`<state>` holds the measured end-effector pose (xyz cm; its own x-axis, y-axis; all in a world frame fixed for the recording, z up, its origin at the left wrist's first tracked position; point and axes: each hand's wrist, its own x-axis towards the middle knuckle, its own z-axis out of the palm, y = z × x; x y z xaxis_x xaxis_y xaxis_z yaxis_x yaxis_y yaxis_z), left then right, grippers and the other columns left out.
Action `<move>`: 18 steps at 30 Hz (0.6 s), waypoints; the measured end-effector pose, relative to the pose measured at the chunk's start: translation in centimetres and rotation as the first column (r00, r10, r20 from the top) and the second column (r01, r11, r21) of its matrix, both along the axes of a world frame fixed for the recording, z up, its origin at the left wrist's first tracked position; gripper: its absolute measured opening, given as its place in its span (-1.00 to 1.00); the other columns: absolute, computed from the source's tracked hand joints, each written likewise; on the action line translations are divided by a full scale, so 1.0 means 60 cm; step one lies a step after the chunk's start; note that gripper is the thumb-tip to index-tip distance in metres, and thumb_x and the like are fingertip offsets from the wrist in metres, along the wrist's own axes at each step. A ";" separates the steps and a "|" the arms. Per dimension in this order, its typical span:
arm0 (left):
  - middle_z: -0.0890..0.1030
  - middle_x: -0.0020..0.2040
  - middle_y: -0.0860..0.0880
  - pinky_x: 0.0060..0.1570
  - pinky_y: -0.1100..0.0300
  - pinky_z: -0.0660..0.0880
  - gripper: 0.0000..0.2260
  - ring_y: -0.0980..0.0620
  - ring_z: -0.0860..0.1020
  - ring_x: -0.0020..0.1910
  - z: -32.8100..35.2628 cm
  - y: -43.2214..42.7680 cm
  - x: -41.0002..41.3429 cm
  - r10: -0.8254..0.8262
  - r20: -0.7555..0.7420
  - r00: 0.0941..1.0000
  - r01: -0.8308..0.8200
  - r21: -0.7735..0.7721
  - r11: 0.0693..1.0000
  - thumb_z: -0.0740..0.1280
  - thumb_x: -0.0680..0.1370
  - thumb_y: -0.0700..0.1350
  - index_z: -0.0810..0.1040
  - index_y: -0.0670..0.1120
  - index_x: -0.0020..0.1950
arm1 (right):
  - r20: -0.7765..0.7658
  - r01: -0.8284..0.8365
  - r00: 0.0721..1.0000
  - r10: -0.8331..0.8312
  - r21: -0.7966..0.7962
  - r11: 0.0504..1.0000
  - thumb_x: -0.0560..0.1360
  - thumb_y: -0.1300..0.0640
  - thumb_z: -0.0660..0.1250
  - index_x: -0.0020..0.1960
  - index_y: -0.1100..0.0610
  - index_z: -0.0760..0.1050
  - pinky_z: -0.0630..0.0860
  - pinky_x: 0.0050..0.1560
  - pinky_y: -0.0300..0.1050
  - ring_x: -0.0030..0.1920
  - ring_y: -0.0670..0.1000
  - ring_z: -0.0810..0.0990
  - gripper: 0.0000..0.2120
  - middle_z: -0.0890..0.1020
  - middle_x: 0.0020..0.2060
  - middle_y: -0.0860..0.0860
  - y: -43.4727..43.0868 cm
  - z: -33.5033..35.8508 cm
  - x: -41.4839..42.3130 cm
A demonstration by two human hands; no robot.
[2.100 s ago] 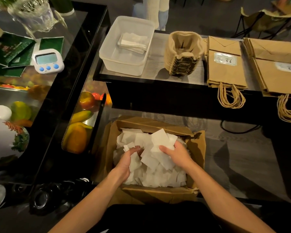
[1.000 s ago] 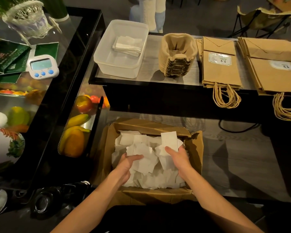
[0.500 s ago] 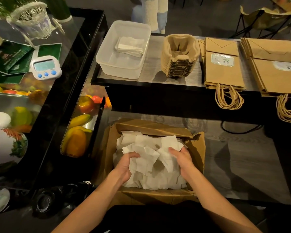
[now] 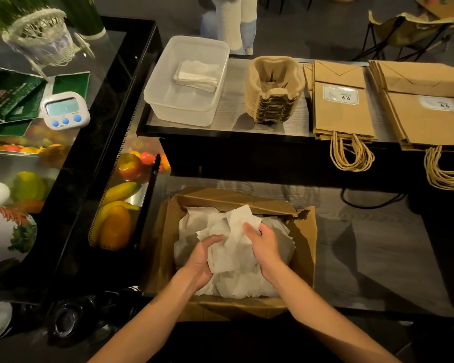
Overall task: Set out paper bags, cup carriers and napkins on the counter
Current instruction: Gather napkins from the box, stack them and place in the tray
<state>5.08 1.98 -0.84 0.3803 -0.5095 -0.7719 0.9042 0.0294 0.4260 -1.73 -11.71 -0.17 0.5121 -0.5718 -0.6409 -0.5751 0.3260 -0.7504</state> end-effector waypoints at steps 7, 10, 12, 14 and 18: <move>0.69 0.19 -0.16 0.29 -0.27 0.52 -0.31 -0.24 0.63 0.21 -0.010 0.002 -0.005 -0.108 0.076 0.991 0.095 0.154 0.983 0.67 0.27 -0.17 0.55 -0.09 0.37 | -0.005 -0.142 0.990 0.142 -0.059 0.988 0.65 -0.10 0.27 0.35 0.03 0.50 0.56 0.27 0.08 0.24 0.01 0.57 -0.66 0.61 0.23 -0.05 -0.010 -0.002 -0.004; 0.67 0.20 -0.17 0.27 -0.28 0.53 -0.05 -0.24 0.62 0.21 -0.011 0.000 -0.004 -0.033 0.078 0.996 0.017 0.203 0.979 0.76 0.04 -0.11 0.48 -0.07 0.39 | 0.021 -0.164 0.985 0.169 -0.142 0.976 0.66 0.07 0.29 0.35 -0.02 0.49 0.59 0.06 -0.17 0.11 -0.16 0.55 -0.74 0.58 0.14 -0.17 -0.027 -0.001 -0.007; 0.63 0.23 -0.18 0.27 -0.26 0.53 -0.04 -0.24 0.59 0.22 -0.010 0.000 -0.003 -0.008 0.085 0.996 -0.010 0.209 0.978 0.73 0.06 -0.15 0.40 -0.07 0.40 | 0.018 -0.125 0.991 0.130 -0.160 0.979 0.65 0.15 0.31 0.30 -0.06 0.48 0.50 -0.15 -0.35 -0.02 -0.24 0.51 -0.74 0.54 0.03 -0.21 -0.037 0.002 -0.008; 0.61 0.24 -0.18 0.27 -0.23 0.53 -0.14 -0.23 0.57 0.23 -0.005 0.000 -0.003 0.005 0.080 0.997 -0.022 0.208 0.978 0.67 0.16 -0.20 0.37 -0.07 0.39 | 0.024 -0.117 0.992 0.123 -0.159 0.980 0.64 0.19 0.32 0.26 -0.04 0.51 0.46 -0.26 -0.41 -0.05 -0.28 0.50 -0.76 0.54 -0.02 -0.23 -0.047 0.000 -0.013; 0.62 0.22 -0.19 0.22 -0.20 0.56 -0.18 -0.24 0.59 0.20 0.002 0.002 -0.001 0.031 0.089 0.996 -0.049 0.214 0.976 0.64 0.22 -0.25 0.37 -0.10 0.41 | 0.011 -0.075 0.997 0.078 -0.173 0.982 0.64 0.21 0.31 0.23 0.02 0.54 0.51 -0.07 -0.30 0.11 -0.11 0.57 -0.79 0.62 0.09 -0.10 -0.054 -0.002 -0.017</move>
<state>5.02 2.10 -0.75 0.4660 -0.3178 -0.8257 0.8643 -0.0359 0.5016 -2.72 -14.97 -0.27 0.5691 -0.6314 -0.5268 -0.5796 0.1465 -0.8016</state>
